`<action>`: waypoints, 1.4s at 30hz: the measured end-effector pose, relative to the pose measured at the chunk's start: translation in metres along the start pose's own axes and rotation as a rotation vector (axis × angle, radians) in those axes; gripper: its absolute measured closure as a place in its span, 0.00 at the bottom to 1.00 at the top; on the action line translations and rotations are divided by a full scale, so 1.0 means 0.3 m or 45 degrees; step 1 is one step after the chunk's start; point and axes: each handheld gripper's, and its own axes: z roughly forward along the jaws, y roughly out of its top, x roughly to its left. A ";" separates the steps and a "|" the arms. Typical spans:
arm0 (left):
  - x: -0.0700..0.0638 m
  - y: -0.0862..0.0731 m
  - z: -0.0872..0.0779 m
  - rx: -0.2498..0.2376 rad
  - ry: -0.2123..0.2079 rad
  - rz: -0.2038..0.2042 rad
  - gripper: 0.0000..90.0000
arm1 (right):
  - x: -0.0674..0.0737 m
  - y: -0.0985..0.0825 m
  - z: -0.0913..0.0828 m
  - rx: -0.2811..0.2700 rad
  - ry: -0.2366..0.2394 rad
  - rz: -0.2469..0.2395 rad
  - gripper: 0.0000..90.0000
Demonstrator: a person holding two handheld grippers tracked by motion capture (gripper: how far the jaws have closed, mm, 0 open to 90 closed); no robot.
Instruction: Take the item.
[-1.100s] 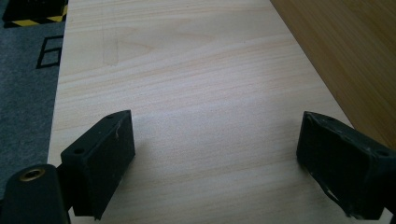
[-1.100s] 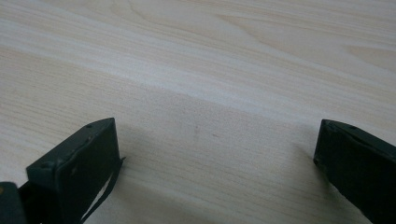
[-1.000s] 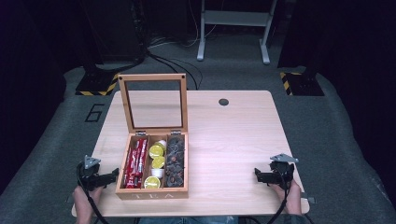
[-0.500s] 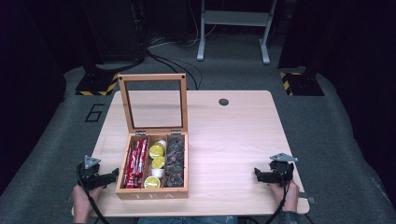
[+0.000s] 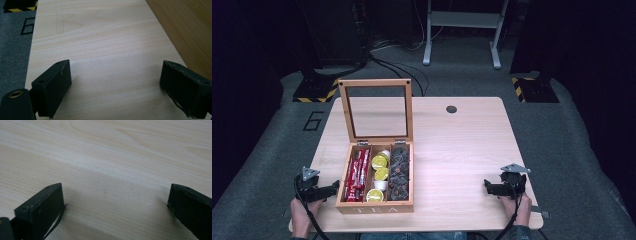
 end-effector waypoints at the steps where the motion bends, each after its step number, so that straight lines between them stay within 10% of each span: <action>1: 0.002 0.003 -0.007 0.002 -0.004 0.005 0.08 | 0.000 0.000 0.000 0.000 0.000 0.000 0.00; 15: -0.014 0.088 -0.106 -0.103 -0.004 -0.026 0.08 | 0.000 -0.001 0.000 -0.003 0.001 0.001 0.00; 42: -0.150 0.193 -0.193 -0.177 -0.117 0.107 0.00 | 0.002 -0.002 -0.001 -0.015 0.004 0.004 0.01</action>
